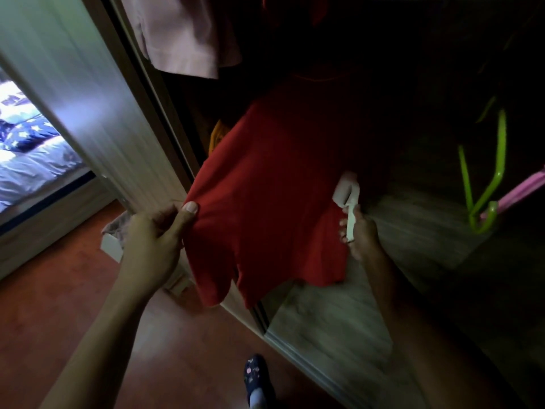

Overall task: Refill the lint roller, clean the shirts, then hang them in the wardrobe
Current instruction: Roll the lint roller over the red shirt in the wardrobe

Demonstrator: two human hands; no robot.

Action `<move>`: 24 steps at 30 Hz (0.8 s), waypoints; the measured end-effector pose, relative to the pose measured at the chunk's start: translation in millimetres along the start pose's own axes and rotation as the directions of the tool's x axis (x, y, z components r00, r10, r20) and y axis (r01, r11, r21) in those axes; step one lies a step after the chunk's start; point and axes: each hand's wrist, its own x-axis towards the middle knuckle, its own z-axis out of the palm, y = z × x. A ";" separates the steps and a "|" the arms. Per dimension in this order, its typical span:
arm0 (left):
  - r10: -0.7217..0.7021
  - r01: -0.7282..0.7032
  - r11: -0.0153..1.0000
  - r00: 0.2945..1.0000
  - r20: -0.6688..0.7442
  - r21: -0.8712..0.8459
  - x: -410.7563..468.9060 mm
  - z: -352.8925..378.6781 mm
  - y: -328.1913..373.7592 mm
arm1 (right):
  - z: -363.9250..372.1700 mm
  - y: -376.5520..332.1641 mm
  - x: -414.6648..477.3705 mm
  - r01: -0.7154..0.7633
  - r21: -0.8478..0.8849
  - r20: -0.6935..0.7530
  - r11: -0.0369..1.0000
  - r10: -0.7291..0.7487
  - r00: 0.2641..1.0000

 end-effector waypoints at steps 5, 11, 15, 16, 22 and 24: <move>0.013 -0.013 1.000 1.000 0.004 -0.013 2.4 0.8 -0.3 | 23.1 38.1 -31.3 0.031 -0.133 0.087 0.991 -0.020 0.996; -0.003 0.003 0.999 1.000 0.003 -0.048 4.5 2.1 -1.1 | 31.5 133.6 -85.6 0.095 -0.571 0.367 0.815 0.150 0.918; 0.004 -0.003 1.000 1.000 0.006 -0.030 3.1 2.2 1.3 | 29.7 171.7 -100.6 0.181 -0.777 0.350 0.603 0.175 0.920; 0.003 -0.003 1.000 1.000 0.004 -0.029 2.7 1.1 0.6 | 29.0 176.1 -102.7 0.214 -0.793 0.346 0.571 0.132 0.929; 0.015 -0.015 1.000 1.000 -0.005 -0.016 2.3 -0.5 -7.5 | 33.4 131.7 -104.1 0.390 -0.690 0.319 0.610 -0.228 0.920; 0.001 -0.001 0.999 1.000 0.001 -0.034 1.9 1.8 -9.4 | 39.0 102.5 -107.8 0.480 -0.587 0.281 0.652 -0.392 0.876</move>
